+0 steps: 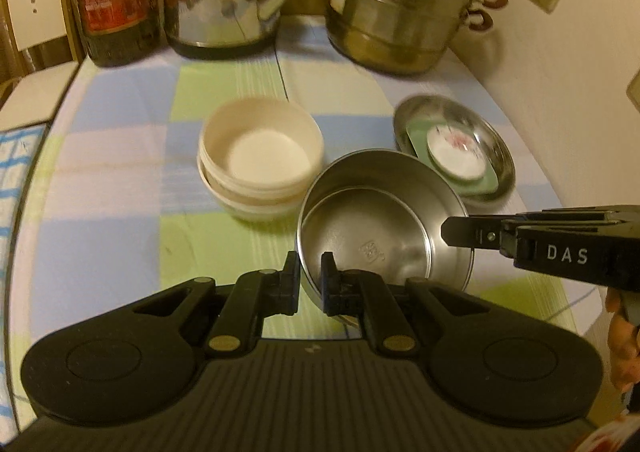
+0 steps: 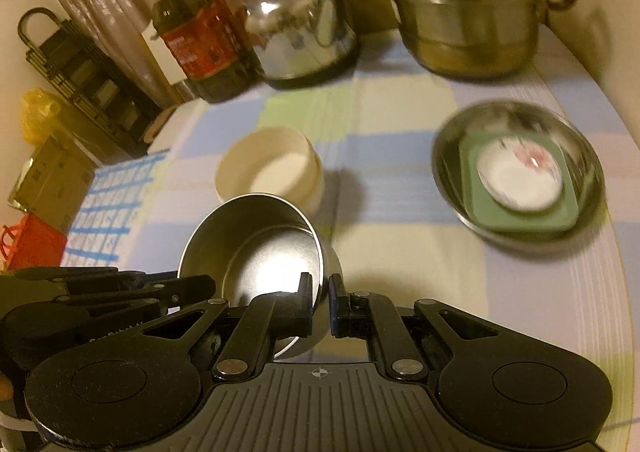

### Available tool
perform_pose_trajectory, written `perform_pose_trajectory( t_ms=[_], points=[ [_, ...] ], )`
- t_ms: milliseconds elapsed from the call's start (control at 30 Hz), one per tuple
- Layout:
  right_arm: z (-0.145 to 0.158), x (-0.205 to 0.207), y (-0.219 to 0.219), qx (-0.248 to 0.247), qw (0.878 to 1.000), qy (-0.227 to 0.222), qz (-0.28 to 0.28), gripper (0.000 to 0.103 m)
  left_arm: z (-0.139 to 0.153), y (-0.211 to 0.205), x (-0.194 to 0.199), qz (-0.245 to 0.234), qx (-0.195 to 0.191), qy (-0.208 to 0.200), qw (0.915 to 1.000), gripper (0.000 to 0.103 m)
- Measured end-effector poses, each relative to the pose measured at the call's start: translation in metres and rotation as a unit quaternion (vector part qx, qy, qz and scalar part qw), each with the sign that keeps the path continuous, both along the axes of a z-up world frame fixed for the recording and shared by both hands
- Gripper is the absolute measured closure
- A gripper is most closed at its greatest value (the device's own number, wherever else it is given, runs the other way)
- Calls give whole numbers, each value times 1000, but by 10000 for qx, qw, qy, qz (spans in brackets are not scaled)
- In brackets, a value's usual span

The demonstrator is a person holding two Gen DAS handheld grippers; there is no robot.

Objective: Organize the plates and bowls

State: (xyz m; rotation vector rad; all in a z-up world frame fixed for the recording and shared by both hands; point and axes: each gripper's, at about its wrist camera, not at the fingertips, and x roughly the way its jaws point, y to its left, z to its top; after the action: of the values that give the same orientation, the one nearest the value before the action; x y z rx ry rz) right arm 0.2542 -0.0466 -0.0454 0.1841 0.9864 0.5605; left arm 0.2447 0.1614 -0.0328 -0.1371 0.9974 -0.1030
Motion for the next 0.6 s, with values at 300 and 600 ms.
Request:
perform_pose_trajectory(
  t_ms=[300, 600],
  points=[
    [24, 46, 32, 239, 9996, -82, -81, 95, 22, 32, 48, 53, 157, -247, 9996, 95],
    [20, 95, 60, 368, 9991, 129, -184, 95, 19, 54, 91, 22, 281, -196, 9994, 95]
  ],
)
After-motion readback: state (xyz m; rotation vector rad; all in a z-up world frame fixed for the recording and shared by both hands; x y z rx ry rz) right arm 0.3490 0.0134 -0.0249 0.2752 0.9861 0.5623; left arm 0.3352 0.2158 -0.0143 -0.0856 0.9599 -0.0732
